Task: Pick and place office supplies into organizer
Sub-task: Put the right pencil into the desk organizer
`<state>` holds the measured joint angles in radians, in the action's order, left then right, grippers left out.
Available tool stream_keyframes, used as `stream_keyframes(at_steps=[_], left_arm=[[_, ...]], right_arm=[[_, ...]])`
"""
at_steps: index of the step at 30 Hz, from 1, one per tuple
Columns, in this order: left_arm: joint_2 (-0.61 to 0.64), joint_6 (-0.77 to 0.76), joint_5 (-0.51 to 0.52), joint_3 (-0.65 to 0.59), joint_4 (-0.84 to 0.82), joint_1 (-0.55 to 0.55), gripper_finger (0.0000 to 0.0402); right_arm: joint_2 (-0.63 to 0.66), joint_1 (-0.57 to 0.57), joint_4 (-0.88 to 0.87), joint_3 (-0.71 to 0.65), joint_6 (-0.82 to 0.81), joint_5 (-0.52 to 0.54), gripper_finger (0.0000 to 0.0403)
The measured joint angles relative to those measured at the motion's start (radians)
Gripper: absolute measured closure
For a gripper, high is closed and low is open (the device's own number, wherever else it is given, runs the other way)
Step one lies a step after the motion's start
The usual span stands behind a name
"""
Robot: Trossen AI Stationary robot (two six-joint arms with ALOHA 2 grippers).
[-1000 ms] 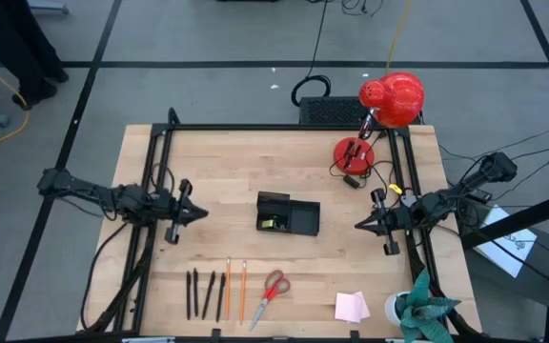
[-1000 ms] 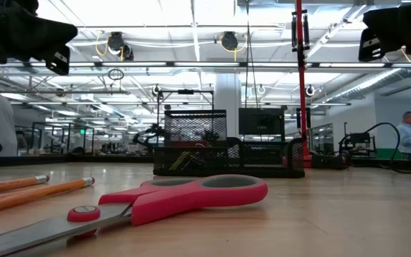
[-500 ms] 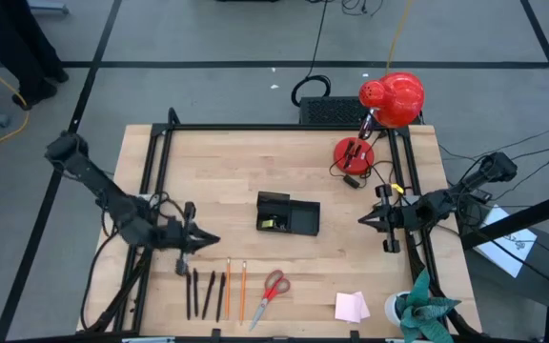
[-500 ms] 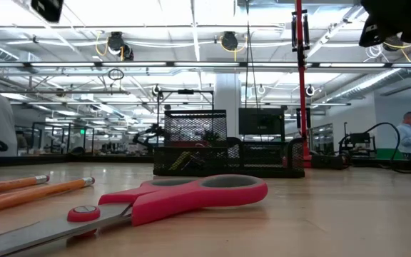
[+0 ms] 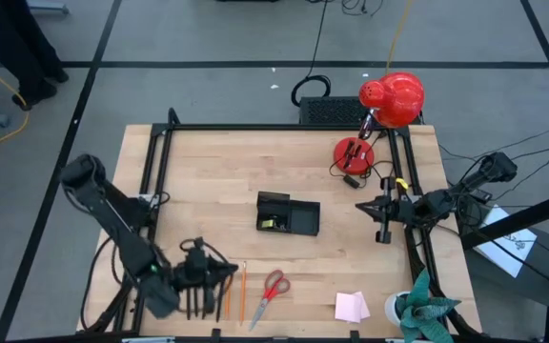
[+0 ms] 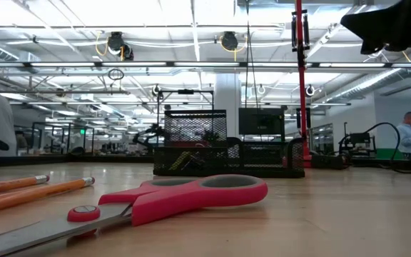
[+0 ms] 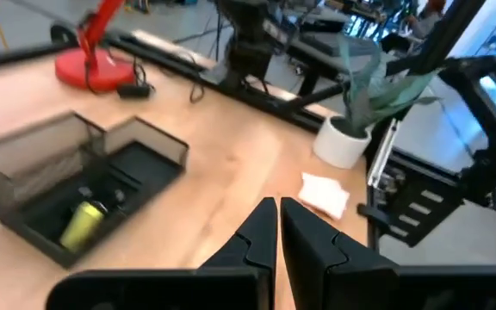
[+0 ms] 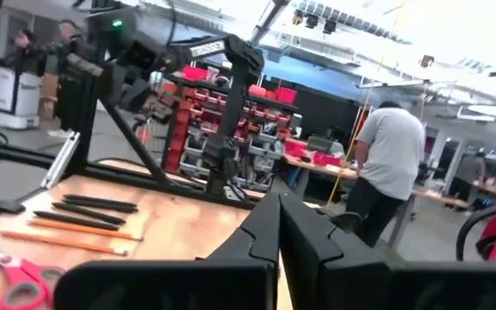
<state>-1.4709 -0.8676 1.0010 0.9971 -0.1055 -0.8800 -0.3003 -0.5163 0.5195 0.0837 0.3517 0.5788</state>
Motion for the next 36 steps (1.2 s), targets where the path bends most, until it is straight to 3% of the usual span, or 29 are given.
stream_keyframes(at_steps=[2,8,13,16,19,21,32,36], left_arm=[[-0.071,-0.056,-0.006,0.046,-0.028,0.006,0.0378],[-0.298,-0.275,-0.161,0.217,-0.155,0.073,0.0378],[-0.406,-0.561,-0.296,0.413,-0.559,0.122,0.0378],[-0.440,-0.707,-0.456,0.500,-0.725,0.167,0.0378],[-0.464,-0.724,-0.668,0.527,-0.768,0.211,0.0378],[-0.477,-0.724,-0.731,0.527,-0.775,0.230,0.0378],[-0.487,-0.730,-0.760,0.526,-0.835,0.325,0.0378],[-0.525,-0.748,-0.866,0.526,-0.836,0.354,0.0375]], right_arm=[[0.000,0.000,0.000,0.000,-0.043,-0.001,0.0403],[0.000,0.000,0.000,0.000,-0.172,-0.002,0.0403],[0.000,-0.002,0.000,0.000,-0.251,-0.003,0.0403],[0.000,-0.002,0.000,0.000,-0.246,-0.003,0.0403],[0.000,-0.002,0.001,0.000,-0.219,-0.003,0.0403],[0.000,-0.002,0.004,0.000,-0.194,-0.003,0.0403],[-0.001,-0.002,0.000,0.000,-0.157,-0.001,0.0399],[-0.001,-0.002,-0.001,0.000,-0.157,0.000,0.0399]])
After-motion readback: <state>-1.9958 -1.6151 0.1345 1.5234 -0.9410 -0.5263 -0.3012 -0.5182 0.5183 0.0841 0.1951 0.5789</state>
